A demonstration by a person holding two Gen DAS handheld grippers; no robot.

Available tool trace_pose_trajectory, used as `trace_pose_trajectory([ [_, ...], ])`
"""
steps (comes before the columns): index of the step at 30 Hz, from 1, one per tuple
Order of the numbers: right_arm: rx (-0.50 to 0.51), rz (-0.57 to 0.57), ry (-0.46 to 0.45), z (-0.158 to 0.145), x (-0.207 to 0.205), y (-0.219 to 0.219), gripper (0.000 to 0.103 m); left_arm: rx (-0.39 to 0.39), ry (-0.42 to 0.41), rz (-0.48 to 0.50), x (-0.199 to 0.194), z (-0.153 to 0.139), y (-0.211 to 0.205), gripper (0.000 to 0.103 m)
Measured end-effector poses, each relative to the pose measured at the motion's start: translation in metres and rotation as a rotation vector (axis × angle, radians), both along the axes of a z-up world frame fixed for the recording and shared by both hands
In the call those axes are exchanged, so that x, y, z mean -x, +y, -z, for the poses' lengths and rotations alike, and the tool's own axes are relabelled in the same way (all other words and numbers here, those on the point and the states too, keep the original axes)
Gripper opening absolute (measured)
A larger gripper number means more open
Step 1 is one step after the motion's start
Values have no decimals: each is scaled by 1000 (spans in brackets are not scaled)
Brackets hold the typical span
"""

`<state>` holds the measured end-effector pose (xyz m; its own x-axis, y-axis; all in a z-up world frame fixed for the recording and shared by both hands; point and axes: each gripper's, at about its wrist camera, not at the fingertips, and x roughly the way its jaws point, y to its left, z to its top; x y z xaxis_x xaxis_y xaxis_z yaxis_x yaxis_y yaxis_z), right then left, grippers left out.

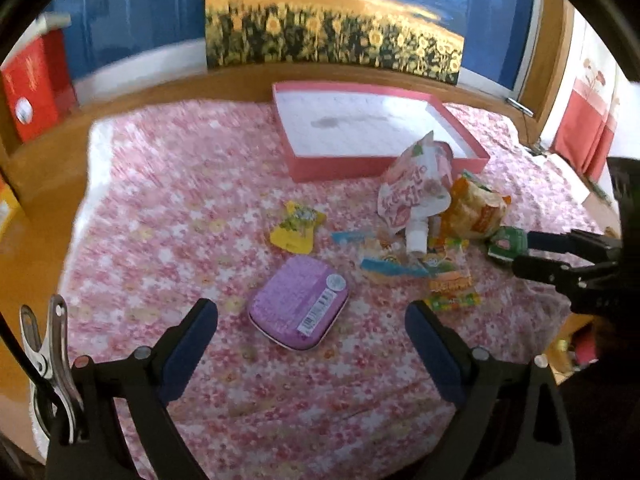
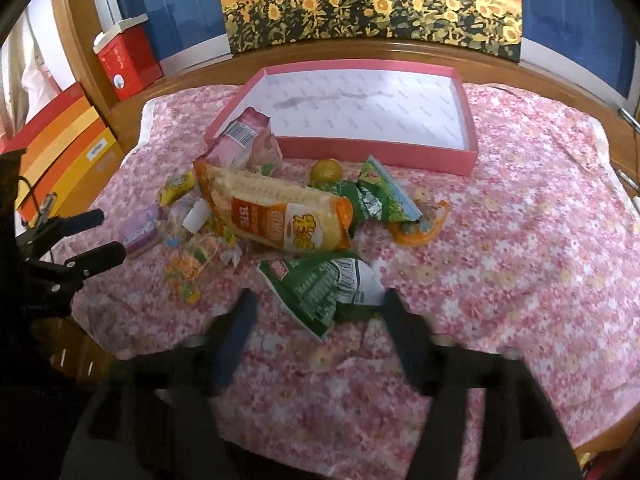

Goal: Organize snacks
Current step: 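Grasp the purple tin with the left gripper while the right gripper grasps the green chip bag, then carry the purple tin and green chip bag into the pink tray and release both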

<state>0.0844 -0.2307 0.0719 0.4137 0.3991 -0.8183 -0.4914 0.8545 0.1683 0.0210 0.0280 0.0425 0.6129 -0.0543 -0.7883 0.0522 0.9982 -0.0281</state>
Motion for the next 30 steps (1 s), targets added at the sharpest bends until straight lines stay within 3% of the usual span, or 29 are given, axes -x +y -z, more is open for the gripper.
trace_pose_trajectory([
  [6, -9, -18, 27, 3, -15, 6, 71, 44, -4, -11, -14, 7, 14, 97],
  [13, 31, -22, 92, 18, -28, 13, 64, 85, 38, -8, -23, 23, 19, 97],
  [16, 45, -27, 89, 20, -29, 17, 51, 91, 23, -31, -25, 25, 22, 88],
  [23, 46, -32, 79, 19, -28, 17, 47, 53, 32, -75, -26, 24, 26, 59],
  [30, 26, -30, 82, 14, -18, 9, 47, 74, 30, -82, -21, 20, 30, 54],
])
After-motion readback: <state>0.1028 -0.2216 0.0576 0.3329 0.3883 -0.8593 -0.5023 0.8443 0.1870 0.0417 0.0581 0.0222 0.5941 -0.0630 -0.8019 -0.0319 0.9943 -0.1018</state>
